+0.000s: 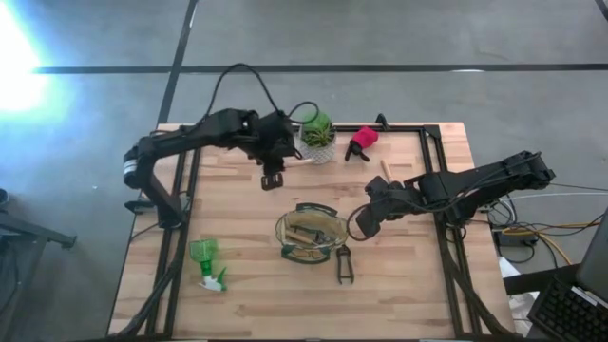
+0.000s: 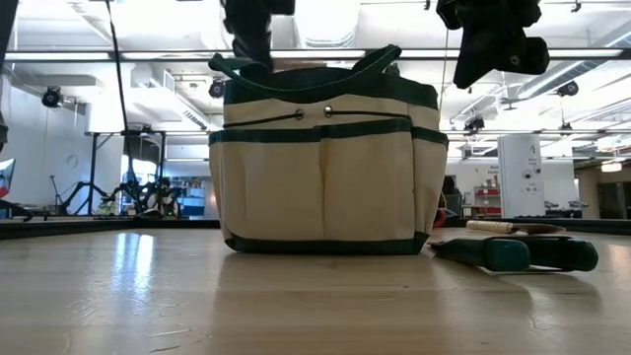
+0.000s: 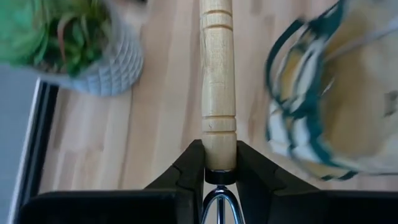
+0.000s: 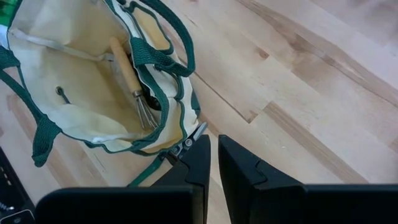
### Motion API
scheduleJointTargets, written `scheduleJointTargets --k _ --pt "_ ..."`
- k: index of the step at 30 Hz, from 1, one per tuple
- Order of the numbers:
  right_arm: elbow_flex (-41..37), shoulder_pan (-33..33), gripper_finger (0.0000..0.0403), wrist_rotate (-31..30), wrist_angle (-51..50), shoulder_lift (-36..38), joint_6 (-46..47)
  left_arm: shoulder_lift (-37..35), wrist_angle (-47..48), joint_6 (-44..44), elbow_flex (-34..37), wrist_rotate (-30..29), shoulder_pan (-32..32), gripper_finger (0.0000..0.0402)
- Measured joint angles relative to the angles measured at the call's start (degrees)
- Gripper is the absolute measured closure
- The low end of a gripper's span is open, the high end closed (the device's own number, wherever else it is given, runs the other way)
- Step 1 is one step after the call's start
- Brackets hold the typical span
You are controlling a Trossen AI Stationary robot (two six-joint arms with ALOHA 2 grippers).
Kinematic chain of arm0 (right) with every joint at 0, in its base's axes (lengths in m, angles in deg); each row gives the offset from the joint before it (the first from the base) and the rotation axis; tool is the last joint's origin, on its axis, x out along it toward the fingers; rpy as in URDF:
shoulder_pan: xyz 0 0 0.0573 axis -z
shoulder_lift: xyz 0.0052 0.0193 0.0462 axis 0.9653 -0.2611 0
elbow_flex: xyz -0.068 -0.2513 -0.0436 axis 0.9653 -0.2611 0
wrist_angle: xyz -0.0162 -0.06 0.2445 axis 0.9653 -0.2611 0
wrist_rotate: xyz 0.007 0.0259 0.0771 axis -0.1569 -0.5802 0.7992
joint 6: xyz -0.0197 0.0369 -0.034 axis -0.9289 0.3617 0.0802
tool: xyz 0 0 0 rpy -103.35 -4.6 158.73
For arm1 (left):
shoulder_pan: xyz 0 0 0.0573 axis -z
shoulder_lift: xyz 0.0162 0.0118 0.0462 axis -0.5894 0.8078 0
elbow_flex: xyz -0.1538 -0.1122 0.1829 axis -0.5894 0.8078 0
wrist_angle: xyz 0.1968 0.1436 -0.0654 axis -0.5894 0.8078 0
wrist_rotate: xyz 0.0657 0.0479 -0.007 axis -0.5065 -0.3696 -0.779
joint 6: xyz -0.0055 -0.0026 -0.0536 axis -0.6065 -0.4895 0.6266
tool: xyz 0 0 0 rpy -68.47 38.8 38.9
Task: Pick & Place Garden tools in Gardening bag
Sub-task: Put the brown hand rake into the white gardening bag
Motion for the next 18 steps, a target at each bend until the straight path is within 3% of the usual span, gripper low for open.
scheduleJointTargets --k 7,18 --pt "0.0 0.0 0.0376 0.0 0.0 0.0 0.0 -1.0 -6.9 1.4 0.3 7.2 2.7 0.0335" --pt "0.0 0.0 0.0376 0.0 0.0 0.0 0.0 -0.9 -9.4 1.4 0.4 7.5 9.2 0.0335"
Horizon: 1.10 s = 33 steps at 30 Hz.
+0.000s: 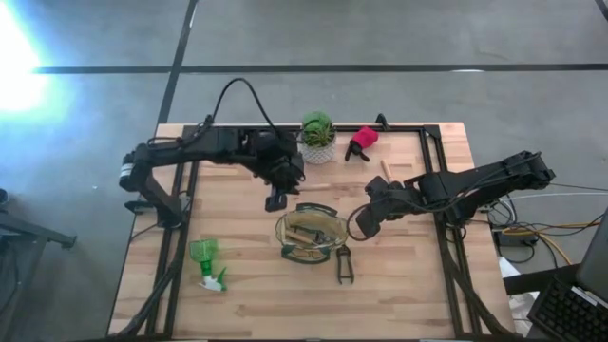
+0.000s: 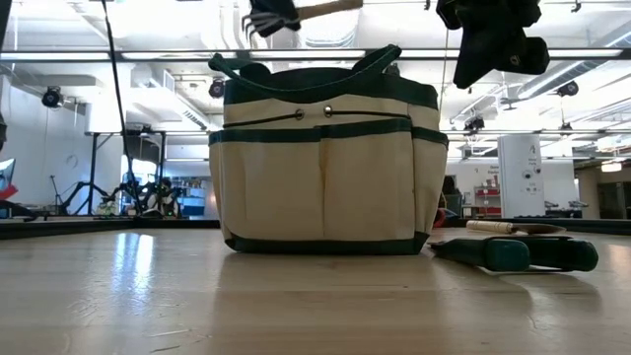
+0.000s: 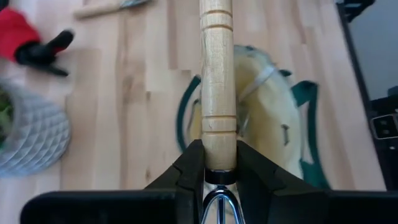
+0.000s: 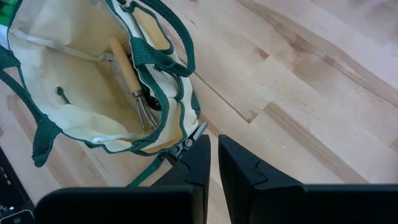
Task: Pick & Place Garden tools in Gardening bag
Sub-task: Put the brown hand rake into the white gardening bag
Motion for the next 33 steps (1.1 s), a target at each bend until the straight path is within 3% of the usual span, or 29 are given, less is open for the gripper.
scheduleJointTargets --k 16,33 --pt "0.0 0.0 0.0376 0.0 0.0 0.0 0.0 0.5 -12.6 1.3 2.6 0.0 7.7 0.0335" --pt "0.0 0.0 0.0376 0.0 0.0 0.0 0.0 0.5 -25.4 2.8 14.7 0.0 10.8 0.0335"
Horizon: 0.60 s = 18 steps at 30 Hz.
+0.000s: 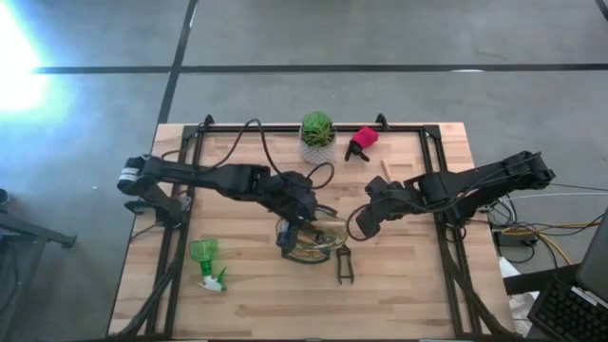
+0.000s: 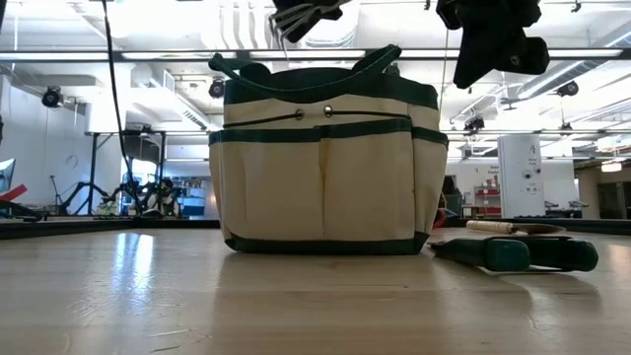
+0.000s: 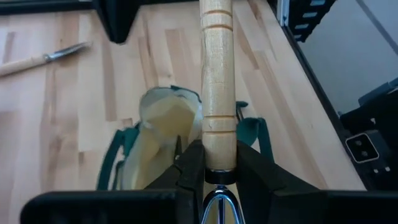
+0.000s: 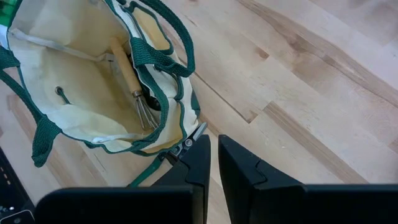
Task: Pick & Place Garden tools in Gardening bag
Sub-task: Put the brown hand rake into the white gardening bag
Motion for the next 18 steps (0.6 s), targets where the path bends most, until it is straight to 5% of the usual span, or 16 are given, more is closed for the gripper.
scheduleJointTargets --k 18 --pt "0.0 0.0 0.0376 0.0 0.0 0.0 0.0 0.0 -3.9 0.3 6.3 -0.7 0.5 0.0335"
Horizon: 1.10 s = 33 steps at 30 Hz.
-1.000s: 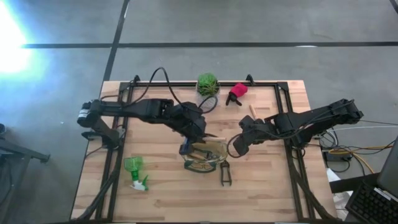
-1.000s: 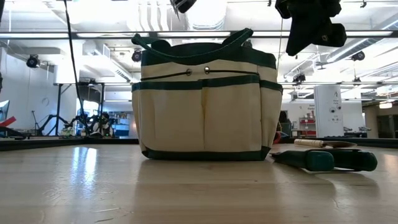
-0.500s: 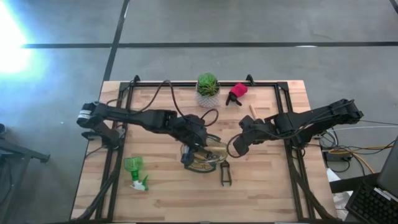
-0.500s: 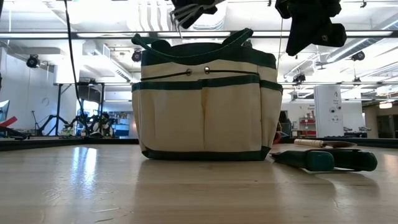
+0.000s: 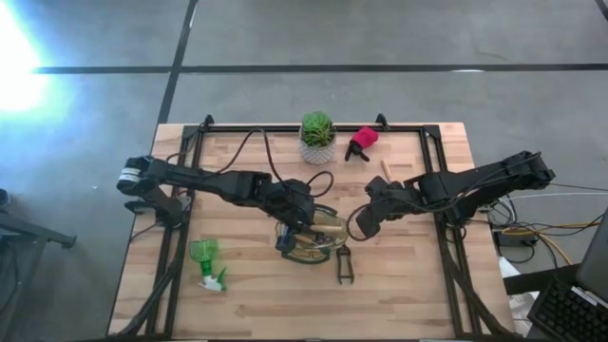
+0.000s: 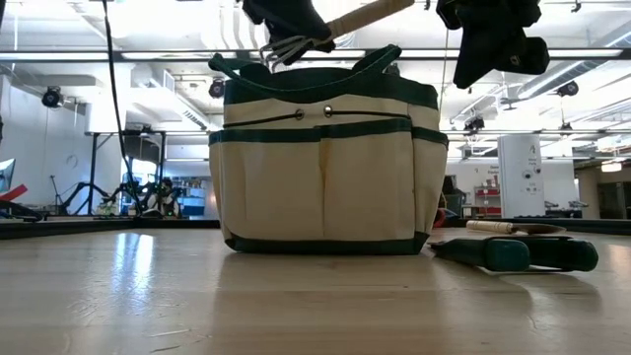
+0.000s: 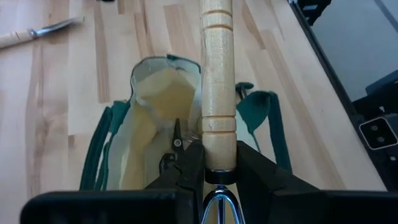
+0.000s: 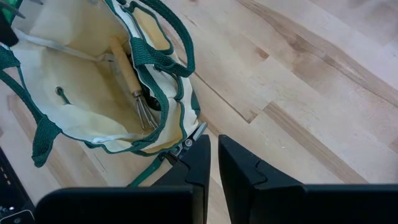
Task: Pick & Place Garden tools in Gardening bag
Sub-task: Put the brown hand rake into the white gardening bag
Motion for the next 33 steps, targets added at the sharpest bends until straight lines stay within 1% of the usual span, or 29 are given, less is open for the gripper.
scheduleJointTargets --k 9,16,21,27,33 --pt "0.0 0.0 0.0376 0.0 0.0 0.0 0.0 0.1 0.3 -0.1 2.4 0.0 0.0 0.0335" --pt "0.0 0.0 0.0376 0.0 0.0 0.0 0.0 0.5 -1.3 -0.8 5.4 0.0 -0.2 0.0335" --pt "0.0 0.0 0.0376 0.0 0.0 0.0 0.0 1.5 -1.2 -1.9 5.3 0.0 -1.2 0.0335" --pt "0.0 0.0 0.0376 0.0 0.0 0.0 0.0 1.6 1.6 -2.1 4.9 0.0 -2.7 0.0335" --pt "0.0 0.0 0.0376 0.0 0.0 0.0 0.0 1.9 2.5 -2.5 4.8 0.2 -2.9 0.0335"
